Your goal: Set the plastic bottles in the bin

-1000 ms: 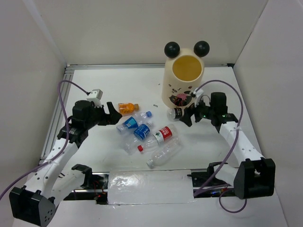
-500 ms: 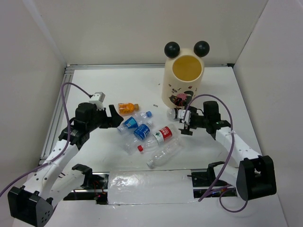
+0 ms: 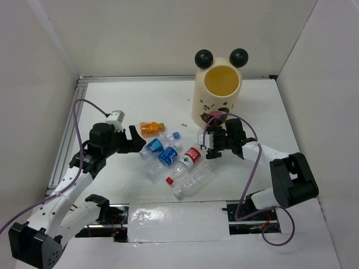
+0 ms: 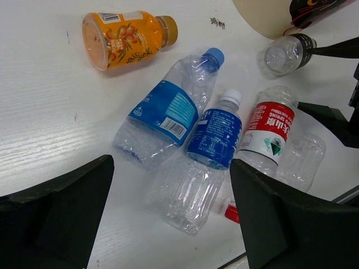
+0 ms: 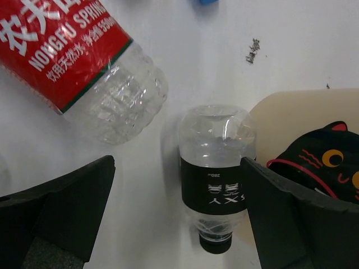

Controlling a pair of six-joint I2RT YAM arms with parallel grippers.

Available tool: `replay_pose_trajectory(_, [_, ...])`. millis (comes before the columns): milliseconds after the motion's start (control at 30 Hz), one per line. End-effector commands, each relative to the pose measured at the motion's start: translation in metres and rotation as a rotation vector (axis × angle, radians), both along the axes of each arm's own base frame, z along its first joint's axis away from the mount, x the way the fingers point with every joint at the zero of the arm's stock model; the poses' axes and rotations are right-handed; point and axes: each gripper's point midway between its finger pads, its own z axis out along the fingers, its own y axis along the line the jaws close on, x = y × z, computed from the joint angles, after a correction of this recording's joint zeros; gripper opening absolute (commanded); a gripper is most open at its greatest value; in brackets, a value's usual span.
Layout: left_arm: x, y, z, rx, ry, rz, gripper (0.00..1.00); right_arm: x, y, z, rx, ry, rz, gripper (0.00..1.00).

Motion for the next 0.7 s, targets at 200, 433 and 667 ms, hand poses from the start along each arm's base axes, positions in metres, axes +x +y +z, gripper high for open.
replay_pose_trajectory(200, [0.001, 0.002, 0.009, -0.004, -0.045, 0.016, 0.97, 0.059, 0.005, 0.024, -0.063, -0.206, -0.074, 0.98])
replay_pose_trajectory(433, [0.002, 0.001, 0.004, -0.002, -0.027, 0.008, 0.97, 0.069, 0.007, -0.004, -0.122, -0.156, -0.080, 0.90])
replay_pose_trajectory(667, [0.001, -0.002, 0.010, -0.008, -0.044, -0.001, 0.97, 0.056, 0.012, -0.006, -0.124, -0.077, -0.032, 0.58])
